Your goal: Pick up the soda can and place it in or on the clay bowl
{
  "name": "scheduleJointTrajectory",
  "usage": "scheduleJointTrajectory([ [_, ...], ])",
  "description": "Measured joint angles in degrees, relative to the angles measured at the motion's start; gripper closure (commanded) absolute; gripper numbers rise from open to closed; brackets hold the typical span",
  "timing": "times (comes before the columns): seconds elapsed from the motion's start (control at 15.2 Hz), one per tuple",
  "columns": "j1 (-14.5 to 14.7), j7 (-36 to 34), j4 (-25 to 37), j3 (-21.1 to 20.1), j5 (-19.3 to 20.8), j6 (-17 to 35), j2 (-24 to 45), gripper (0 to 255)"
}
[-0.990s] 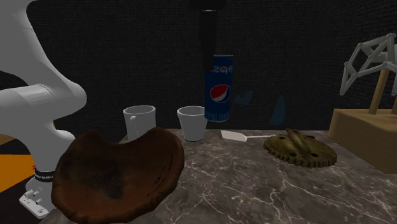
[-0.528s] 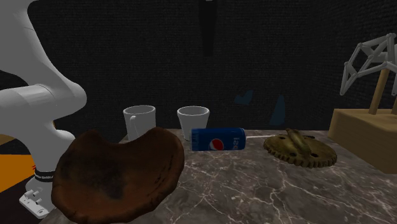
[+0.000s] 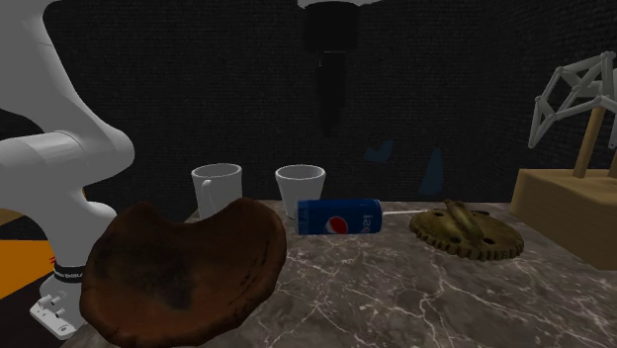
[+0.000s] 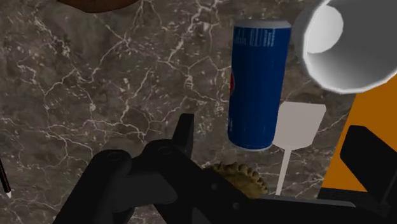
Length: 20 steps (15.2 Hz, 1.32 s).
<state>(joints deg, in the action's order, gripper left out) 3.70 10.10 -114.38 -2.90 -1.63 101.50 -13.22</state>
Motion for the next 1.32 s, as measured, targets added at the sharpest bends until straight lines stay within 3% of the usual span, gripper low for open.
scheduleJointTrajectory([
  [0.53,1.0,0.6,-10.3,-1.0,-0.7,14.1,4.4,0],
  [1.12,1.2,0.7,-13.3,-1.2,-0.9,23.7,8.0,0],
  [1.32,1.2,0.6,-13.6,-1.3,-0.9,24.3,8.1,0],
])
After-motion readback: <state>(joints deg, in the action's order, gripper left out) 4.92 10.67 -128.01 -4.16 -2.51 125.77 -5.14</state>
